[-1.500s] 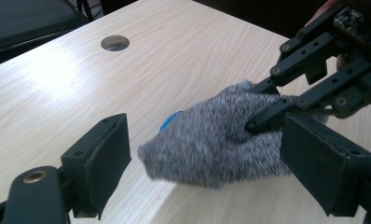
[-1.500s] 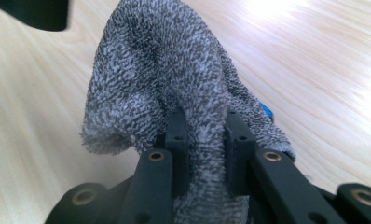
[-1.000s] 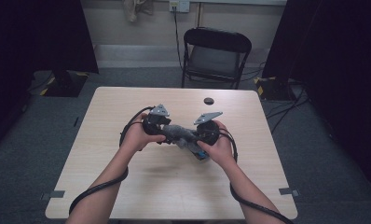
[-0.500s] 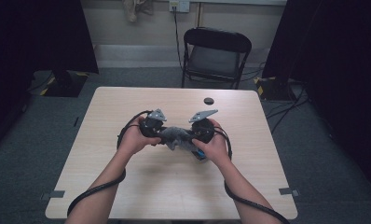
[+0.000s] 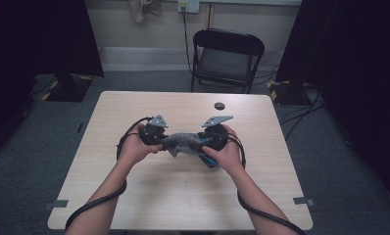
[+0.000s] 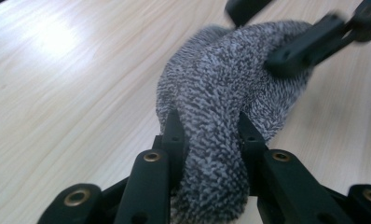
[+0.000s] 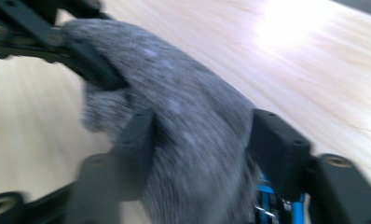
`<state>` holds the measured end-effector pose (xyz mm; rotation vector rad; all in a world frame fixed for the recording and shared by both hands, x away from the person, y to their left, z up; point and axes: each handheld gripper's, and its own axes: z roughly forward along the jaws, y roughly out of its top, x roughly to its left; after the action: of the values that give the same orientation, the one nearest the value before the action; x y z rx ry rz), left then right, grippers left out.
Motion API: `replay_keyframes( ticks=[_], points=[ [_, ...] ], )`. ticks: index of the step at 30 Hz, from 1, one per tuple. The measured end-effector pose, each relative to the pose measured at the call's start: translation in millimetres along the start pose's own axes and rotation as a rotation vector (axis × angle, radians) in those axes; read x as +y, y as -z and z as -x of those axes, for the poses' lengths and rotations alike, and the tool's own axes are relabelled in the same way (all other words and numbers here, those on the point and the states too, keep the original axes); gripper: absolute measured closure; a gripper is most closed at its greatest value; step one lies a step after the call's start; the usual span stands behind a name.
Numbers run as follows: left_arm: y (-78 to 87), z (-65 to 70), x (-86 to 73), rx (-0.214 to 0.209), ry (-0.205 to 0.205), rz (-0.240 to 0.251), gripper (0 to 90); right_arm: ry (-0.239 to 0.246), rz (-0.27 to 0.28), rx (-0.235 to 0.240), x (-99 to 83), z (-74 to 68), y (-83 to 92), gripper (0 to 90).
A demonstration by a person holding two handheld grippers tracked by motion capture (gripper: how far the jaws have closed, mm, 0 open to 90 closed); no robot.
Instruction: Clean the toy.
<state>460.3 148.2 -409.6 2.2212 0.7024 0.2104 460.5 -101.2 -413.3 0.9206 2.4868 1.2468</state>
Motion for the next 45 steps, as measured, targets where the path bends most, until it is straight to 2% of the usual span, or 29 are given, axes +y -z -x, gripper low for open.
replay_keyframes(
  ticks=[3,7,10,12,17,22,32,38,39,45],
  points=[
    [5.4,-5.4,-8.4,0.008,0.018,0.006,71.6,-0.028,0.022,-0.006,-1.8,4.7,2.9,30.8],
    [10.7,-9.0,-16.4,0.014,0.035,0.020,71.4,-0.027,0.023,-0.011,-2.6,6.8,3.7,28.2],
    [13.8,-12.9,-23.4,0.035,0.036,-0.009,71.4,-0.035,0.026,-0.006,-2.6,8.1,3.6,25.1],
    [15.2,-14.9,-28.3,0.030,0.054,-0.007,71.4,-0.037,0.024,-0.005,-2.5,8.2,3.9,25.3],
    [21.9,-19.8,-39.8,0.041,0.063,-0.005,71.3,-0.031,0.001,-0.035,-4.9,12.5,4.5,25.1],
    [24.9,-23.4,-57.3,0.058,0.082,-0.011,70.9,-0.024,-0.038,-0.065,-16.5,16.7,1.4,24.1],
    [21.7,-20.6,-86.0,0.047,0.099,-0.027,70.1,-0.052,-0.102,-0.119,-41.4,28.0,-14.2,22.3],
    [19.1,-19.7,-98.8,0.042,0.108,-0.014,69.5,-0.071,-0.122,-0.131,-51.1,31.1,-24.6,19.8],
    [19.1,-20.0,-103.3,0.042,0.112,0.004,69.5,-0.070,-0.125,-0.134,-52.7,31.6,-27.1,19.7],
    [18.9,-17.8,-109.9,0.041,0.117,0.019,68.5,-0.071,-0.138,-0.133,-57.8,31.4,-36.5,20.1]
  ],
)
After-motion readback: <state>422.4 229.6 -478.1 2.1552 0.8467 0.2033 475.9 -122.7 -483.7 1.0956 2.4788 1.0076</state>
